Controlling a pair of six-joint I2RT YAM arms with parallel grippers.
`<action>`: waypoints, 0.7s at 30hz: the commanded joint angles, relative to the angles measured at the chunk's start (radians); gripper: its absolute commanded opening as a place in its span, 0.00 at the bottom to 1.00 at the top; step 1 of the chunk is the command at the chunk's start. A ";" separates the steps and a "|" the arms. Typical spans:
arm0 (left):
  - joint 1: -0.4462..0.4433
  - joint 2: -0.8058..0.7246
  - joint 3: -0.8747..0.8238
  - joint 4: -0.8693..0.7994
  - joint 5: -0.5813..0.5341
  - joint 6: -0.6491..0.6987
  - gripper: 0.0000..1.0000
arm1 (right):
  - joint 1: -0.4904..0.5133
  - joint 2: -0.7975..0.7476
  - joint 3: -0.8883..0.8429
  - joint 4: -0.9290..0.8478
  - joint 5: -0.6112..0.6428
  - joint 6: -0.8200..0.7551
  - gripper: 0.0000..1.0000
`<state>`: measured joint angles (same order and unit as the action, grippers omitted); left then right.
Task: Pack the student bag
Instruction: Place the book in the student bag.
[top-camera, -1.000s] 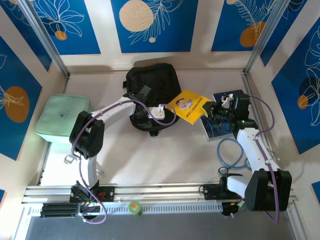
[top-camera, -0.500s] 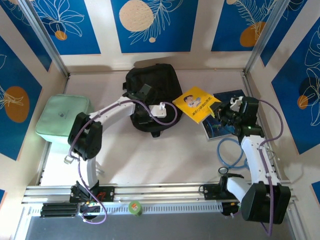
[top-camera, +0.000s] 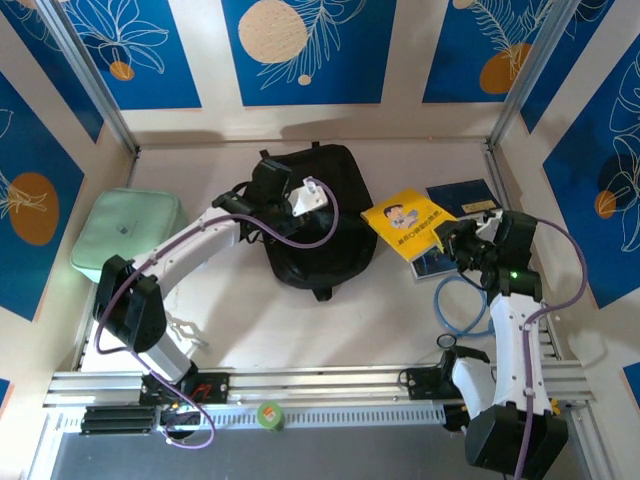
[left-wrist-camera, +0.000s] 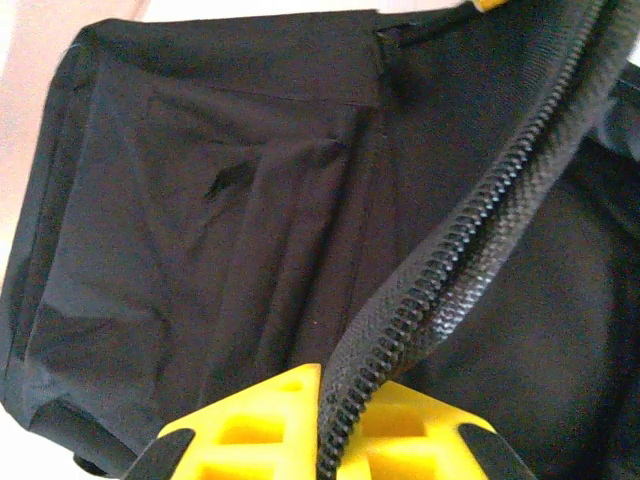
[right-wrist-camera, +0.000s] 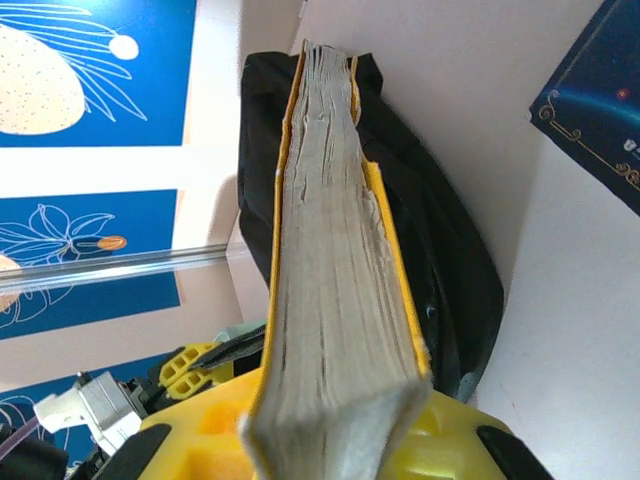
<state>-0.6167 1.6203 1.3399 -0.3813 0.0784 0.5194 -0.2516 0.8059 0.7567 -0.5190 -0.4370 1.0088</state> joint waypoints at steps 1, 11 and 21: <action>0.006 -0.044 0.004 0.131 0.051 -0.084 0.00 | -0.021 -0.063 0.042 -0.073 0.016 -0.043 0.00; 0.007 0.003 -0.003 0.098 -0.195 -0.127 0.00 | -0.047 -0.036 0.149 -0.165 0.131 -0.132 0.00; -0.028 -0.051 0.065 0.084 -0.170 -0.307 0.00 | 0.148 0.021 -0.005 0.097 -0.023 0.058 0.00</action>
<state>-0.6220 1.6180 1.3571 -0.3294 -0.1093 0.2787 -0.1711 0.8219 0.7719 -0.5823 -0.3706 0.9749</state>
